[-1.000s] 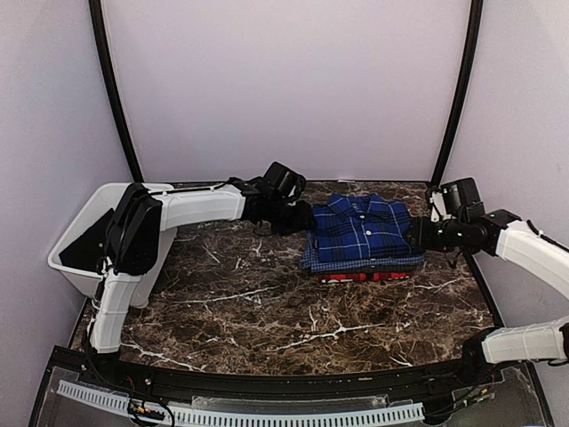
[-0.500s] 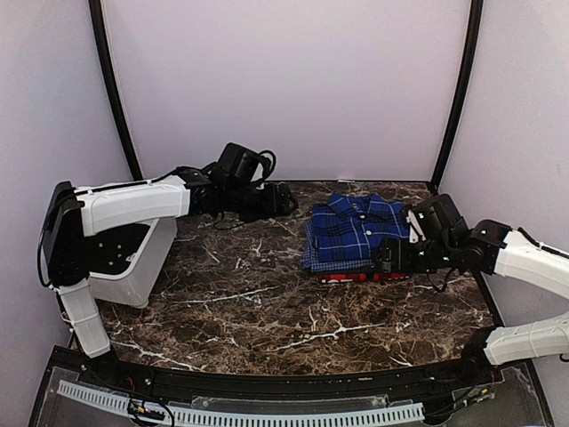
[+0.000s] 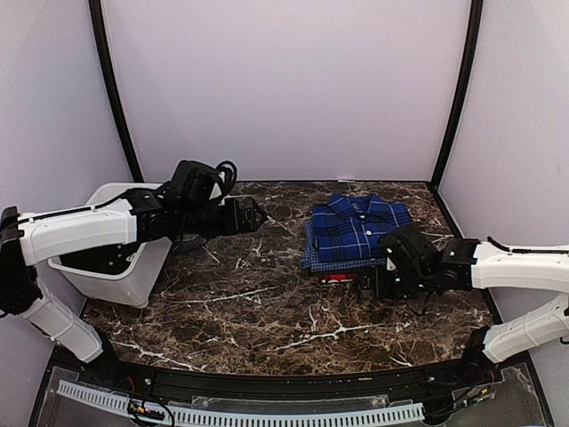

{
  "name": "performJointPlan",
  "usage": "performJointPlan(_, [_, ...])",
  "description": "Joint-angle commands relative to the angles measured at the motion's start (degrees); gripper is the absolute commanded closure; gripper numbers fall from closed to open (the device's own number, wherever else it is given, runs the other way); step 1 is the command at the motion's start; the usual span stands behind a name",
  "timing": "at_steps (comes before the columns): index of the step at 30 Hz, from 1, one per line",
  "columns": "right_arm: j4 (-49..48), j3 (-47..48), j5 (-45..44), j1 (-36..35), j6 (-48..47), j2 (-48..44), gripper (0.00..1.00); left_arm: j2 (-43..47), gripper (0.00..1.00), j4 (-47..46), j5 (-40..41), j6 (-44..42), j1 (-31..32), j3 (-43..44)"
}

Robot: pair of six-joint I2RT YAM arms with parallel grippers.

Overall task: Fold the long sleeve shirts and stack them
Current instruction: Place the square-folded shirt on the square-folded shirt, then move the square-folded shirt to the corner of the board.

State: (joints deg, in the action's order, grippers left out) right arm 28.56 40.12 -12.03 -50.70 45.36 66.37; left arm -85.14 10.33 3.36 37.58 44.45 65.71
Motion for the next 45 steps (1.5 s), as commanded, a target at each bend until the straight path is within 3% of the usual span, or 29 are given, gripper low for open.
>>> performJointPlan(1, [-7.25,-1.85,-1.05,-1.36,3.33,3.6,0.02,6.76,0.01,-0.05,2.97,0.37,-0.26,-3.96])
performJointPlan(13, [-14.88,-3.27,-3.36,-2.1,6.17,11.11,0.01,13.91,0.01,3.03,6.05,-0.06,-0.46,-8.56])
performJointPlan(29, [-18.27,4.15,-1.59,-2.4,4.9,24.92,0.01,15.65,0.01,3.78,6.25,-1.31,-1.44,-9.1])
performJointPlan(45, [-20.97,9.82,0.8,6.65,-0.49,33.16,0.01,17.08,0.01,5.4,6.01,-1.82,-3.33,-9.11])
